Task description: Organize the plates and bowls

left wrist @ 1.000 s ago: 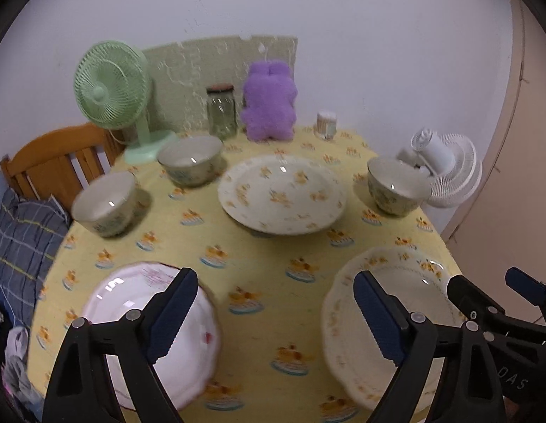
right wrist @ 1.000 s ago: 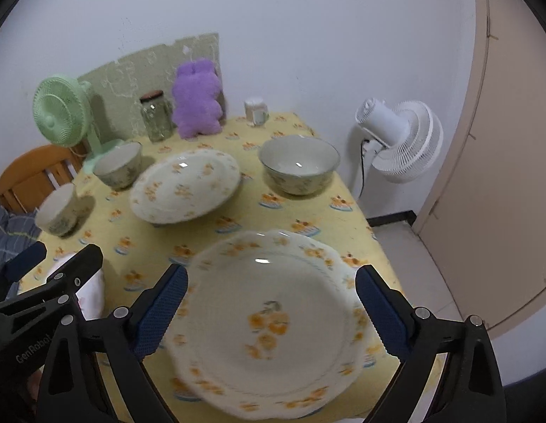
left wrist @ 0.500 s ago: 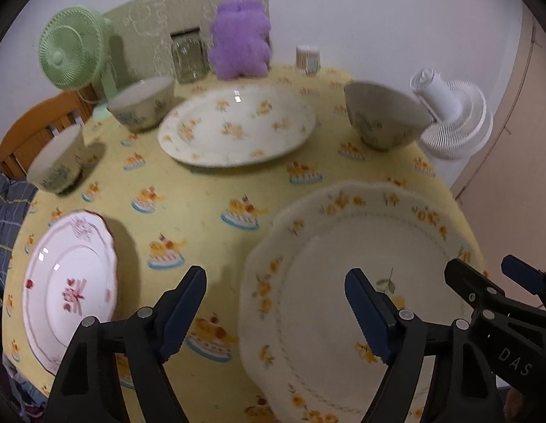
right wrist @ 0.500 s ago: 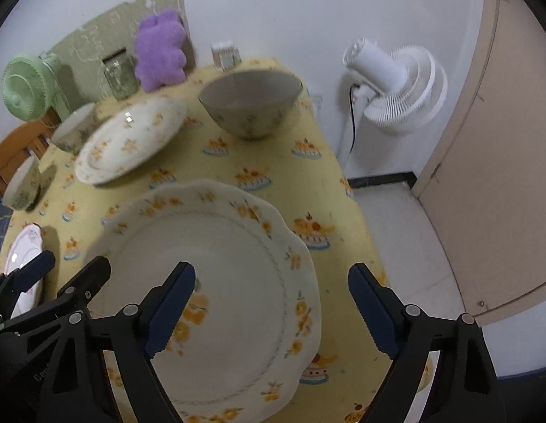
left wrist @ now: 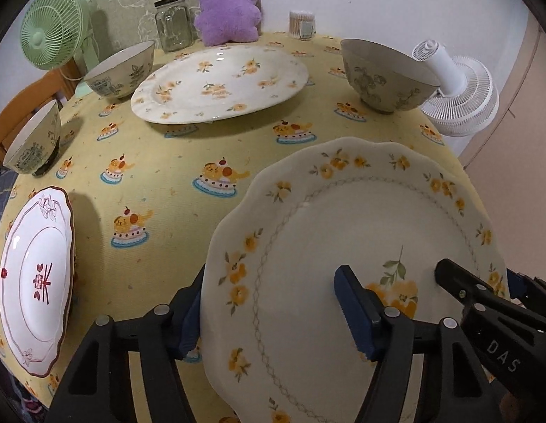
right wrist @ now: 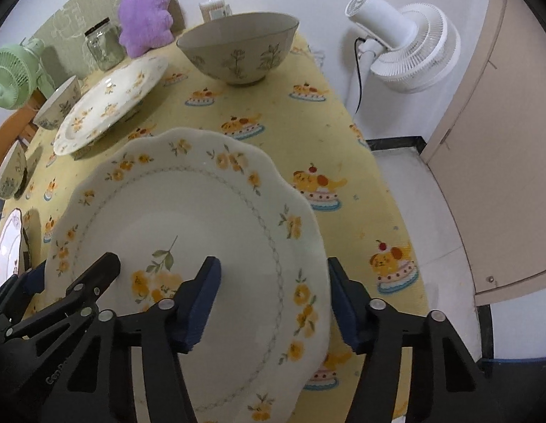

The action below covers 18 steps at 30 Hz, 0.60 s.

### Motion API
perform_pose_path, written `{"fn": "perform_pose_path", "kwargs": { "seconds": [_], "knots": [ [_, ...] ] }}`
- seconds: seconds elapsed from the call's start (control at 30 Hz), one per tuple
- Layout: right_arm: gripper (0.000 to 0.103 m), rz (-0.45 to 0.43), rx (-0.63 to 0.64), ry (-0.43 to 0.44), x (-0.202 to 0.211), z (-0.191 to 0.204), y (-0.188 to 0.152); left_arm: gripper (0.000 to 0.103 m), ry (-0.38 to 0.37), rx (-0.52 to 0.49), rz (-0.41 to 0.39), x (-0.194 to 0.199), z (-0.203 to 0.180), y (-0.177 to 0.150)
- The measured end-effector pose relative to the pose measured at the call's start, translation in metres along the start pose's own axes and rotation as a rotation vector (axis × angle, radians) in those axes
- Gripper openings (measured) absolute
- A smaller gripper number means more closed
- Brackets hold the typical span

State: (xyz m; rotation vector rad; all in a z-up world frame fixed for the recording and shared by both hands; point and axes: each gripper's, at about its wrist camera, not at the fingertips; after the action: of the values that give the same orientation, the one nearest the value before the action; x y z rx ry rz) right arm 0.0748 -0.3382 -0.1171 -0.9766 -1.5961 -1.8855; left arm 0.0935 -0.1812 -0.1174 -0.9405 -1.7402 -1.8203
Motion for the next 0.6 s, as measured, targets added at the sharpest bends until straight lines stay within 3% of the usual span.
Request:
{"fn": "perform_pose_path", "kwargs": {
  "seconds": [0.3,0.6],
  "knots": [
    [0.063,0.011,0.000,-0.034,-0.002,0.008,0.006,0.070,-0.013,-0.005,0.017,-0.003,0.006,0.006],
    [0.063,-0.007,0.069,-0.022,-0.003,0.044,0.017,0.069,0.018,0.007,0.004,0.001,0.037,0.015]
  ]
}}
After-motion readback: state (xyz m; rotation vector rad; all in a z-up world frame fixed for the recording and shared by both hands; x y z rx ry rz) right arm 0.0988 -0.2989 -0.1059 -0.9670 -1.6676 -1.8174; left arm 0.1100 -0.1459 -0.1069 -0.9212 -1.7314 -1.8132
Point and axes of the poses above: each gripper's, at about its wrist camera, not at the fingertips, and x roughly against the way its jaws point, z to its left, y to its top, and after that the axes turned 14 degrees about -z, right-handed
